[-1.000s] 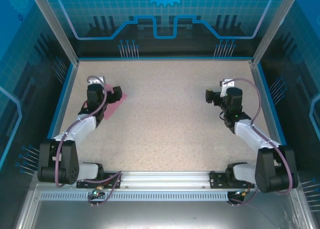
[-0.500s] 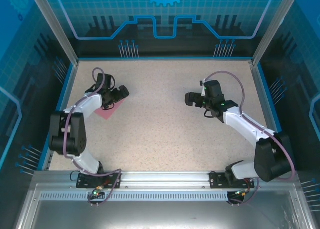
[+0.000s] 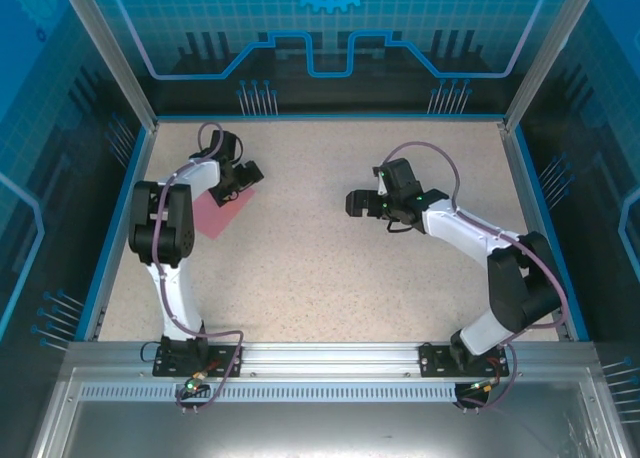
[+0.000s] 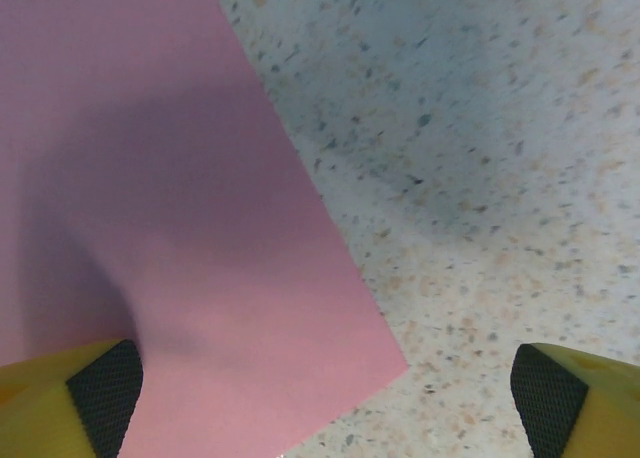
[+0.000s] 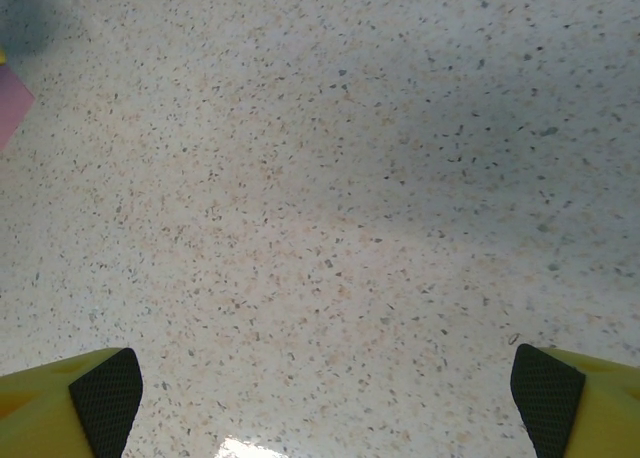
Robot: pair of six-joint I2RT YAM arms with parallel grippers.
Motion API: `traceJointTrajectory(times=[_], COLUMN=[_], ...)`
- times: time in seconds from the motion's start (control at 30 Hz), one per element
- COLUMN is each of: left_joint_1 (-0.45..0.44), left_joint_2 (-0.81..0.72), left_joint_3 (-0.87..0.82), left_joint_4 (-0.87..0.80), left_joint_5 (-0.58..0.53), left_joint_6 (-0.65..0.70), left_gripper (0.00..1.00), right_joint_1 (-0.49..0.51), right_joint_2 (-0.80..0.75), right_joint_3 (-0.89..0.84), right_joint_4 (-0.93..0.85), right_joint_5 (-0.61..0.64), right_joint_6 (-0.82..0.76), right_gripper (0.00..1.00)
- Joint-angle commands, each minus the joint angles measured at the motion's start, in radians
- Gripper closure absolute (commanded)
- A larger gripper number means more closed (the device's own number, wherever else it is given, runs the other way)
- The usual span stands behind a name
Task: Fold a paper plane with a square sheet of paper (pick it up from the middle)
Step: Move the square sheet of paper to the center of the table.
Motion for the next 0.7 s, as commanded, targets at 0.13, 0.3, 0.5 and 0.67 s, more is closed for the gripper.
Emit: traceJointTrajectory(times=[0.13,0.3,0.5,0.67], left_joint_1=[-0.081,-0.185,-0.355,-0.398], left_joint_2=[0.009,0.013,0.033,-0.020], left_joint_3=[0.025,-0.032,-0.010,-0.007], left_joint_4=[-0.134,-0.095,-0.069,-0.020], left_joint_5=[0.056,0.199,0.267,0.309], left_joint_6=[-0.008,-0.100,-0.187,-0.207], left_gripper=[0.01,0.01,0.01,0.01], right_joint_1=[0.008,-0.022,-0.069,-0.084], right_joint_2=[0.031,0.022,-0.018,-0.058], right_joint_3=[0.056,0.061,0.028,0.000], right_joint_4=[-0.066,-0.103,-0.129,-0.133], right_joint_5=[0.020,0.040,0.058,0.065], right_joint_6=[0.032,0.052,0.061,0.059], right_gripper=[0.01,0.01,0.01,0.01])
